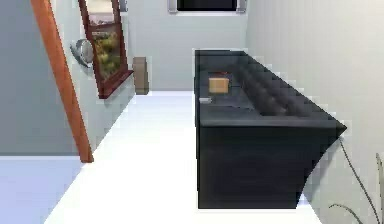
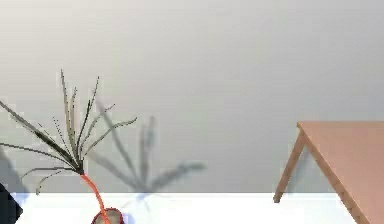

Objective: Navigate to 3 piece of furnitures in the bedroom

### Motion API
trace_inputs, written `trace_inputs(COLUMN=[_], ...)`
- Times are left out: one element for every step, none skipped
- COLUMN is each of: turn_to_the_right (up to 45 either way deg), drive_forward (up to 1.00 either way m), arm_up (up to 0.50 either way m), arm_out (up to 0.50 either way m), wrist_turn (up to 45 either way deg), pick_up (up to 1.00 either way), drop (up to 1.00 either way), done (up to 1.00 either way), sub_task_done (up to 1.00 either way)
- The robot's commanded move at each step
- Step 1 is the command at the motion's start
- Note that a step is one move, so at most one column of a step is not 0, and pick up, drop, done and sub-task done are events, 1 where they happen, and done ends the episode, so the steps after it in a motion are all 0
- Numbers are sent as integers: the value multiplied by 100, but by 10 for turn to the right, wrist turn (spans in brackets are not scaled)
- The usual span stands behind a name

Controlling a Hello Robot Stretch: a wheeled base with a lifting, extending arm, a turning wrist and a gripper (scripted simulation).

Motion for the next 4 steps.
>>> trace_inputs(turn_to_the_right=[-450,-450,-330,0], drive_forward=[0,0,0,100], arm_up=[0,0,0,0], arm_out=[0,0,0,0], wrist_turn=[0,0,0,0], pick_up=[0,0,0,0], drop=[0,0,0,0], done=[0,0,0,0], sub_task_done=[0,0,0,0])
